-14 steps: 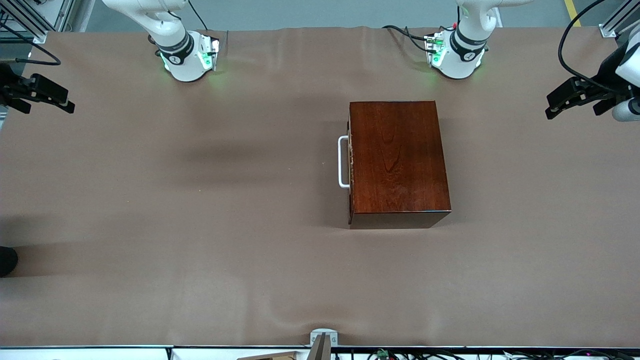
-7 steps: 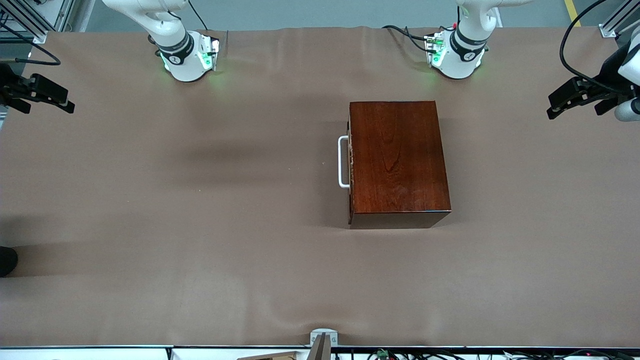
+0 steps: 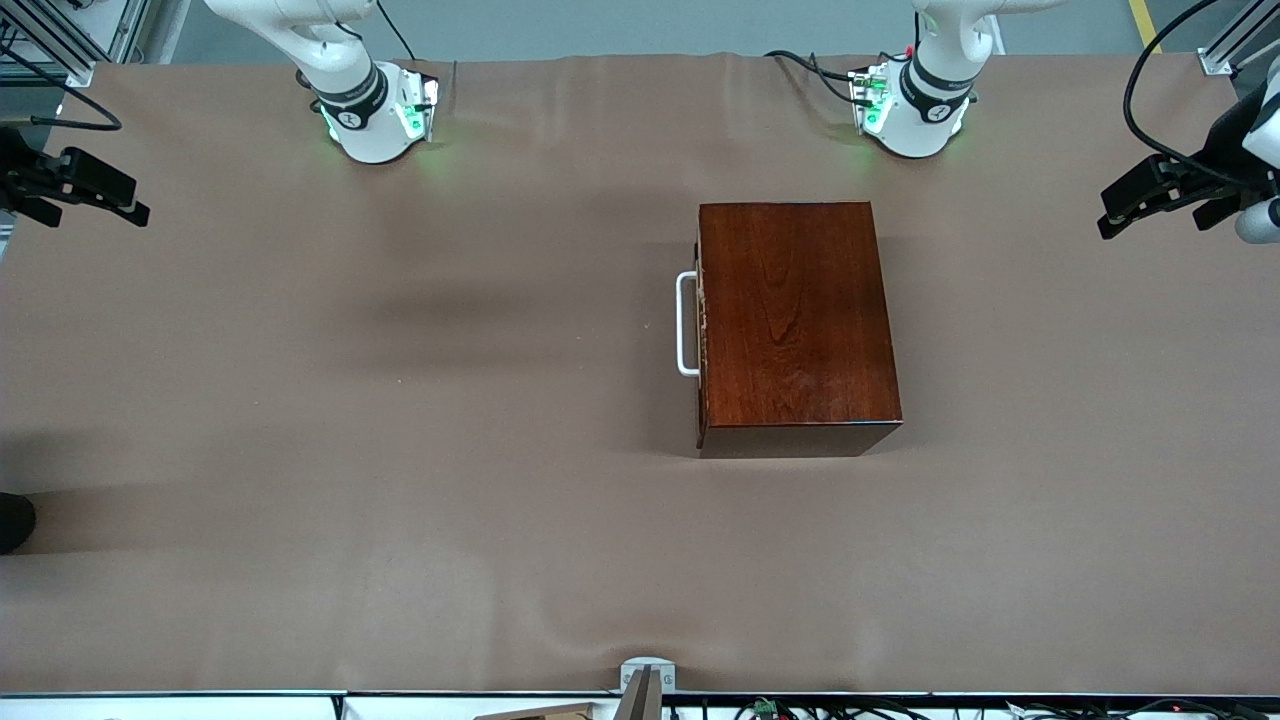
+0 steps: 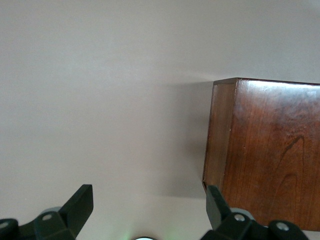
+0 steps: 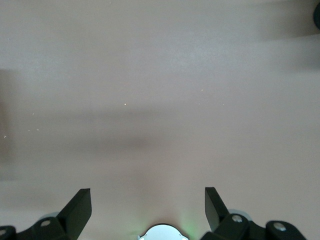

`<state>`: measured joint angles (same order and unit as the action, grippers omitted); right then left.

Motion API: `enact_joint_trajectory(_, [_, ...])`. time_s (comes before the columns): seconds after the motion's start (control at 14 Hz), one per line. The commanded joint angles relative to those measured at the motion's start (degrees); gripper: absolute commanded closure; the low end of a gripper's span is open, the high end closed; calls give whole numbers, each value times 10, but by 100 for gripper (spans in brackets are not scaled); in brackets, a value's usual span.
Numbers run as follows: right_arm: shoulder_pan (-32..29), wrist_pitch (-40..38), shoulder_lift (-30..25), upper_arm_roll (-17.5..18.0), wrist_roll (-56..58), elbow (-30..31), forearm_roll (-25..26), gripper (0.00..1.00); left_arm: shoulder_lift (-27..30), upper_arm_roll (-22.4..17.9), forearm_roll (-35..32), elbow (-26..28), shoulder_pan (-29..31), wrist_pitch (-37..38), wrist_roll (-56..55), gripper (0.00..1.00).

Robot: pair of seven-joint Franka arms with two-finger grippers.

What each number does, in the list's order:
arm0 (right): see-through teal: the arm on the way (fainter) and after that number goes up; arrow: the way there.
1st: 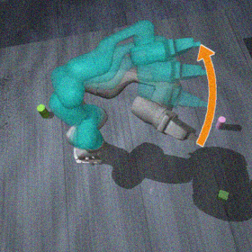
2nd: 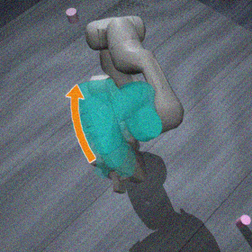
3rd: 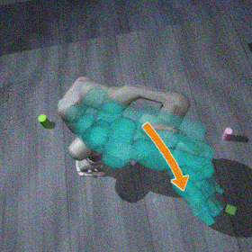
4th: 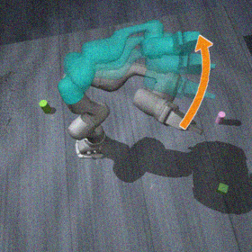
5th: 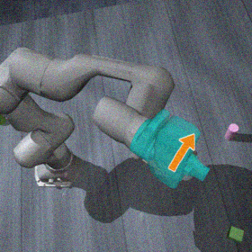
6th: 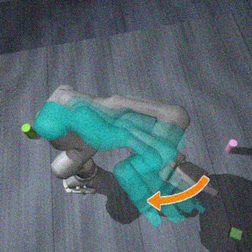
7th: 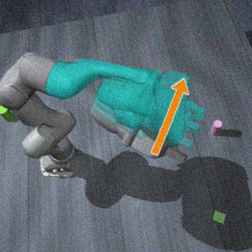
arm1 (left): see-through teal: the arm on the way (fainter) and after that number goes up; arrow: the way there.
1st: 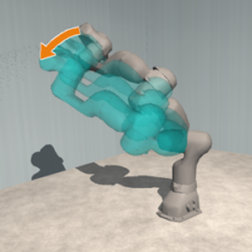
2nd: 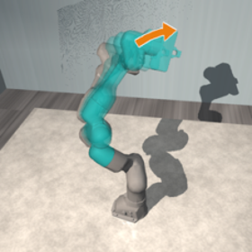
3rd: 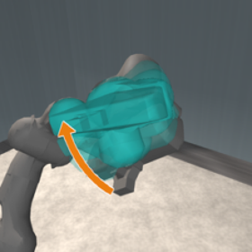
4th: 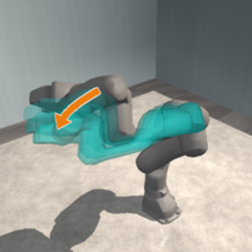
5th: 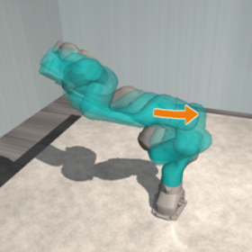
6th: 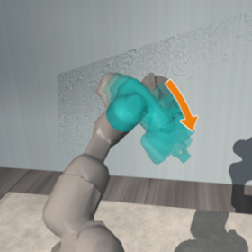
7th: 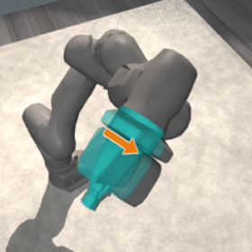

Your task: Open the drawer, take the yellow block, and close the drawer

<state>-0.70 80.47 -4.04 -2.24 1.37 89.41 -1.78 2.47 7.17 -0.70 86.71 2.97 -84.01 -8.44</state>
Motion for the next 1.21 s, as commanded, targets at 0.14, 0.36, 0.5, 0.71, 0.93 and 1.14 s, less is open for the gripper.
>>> enact_joint_trajectory(0.14, [-15,-4,-2,12,2,-1,6,0,-5,1,-4,-15,0,12,5,0])
enact_joint_trajectory(0.36, [-16,-4,-2,12,2,-1,6,0,-14,10,-3,-15,-9,10,-1,0])
enact_joint_trajectory(0.5, [-16,-4,-1,12,2,-1,6,0,-18,35,-4,-15,-10,8,-2,0])
enact_joint_trajectory(0.71, [-16,-4,-2,12,3,-1,6,0,-54,85,-4,-33,-11,3,-4,0])
enact_joint_trajectory(0.93, [-16,-4,-2,12,4,-1,6,0,-97,142,-5,-51,-23,-5,-80,0])
enact_joint_trajectory(1.14, [-16,-4,-2,12,4,-1,6,0,-141,146,-22,-61,-92,-38,-116,0])
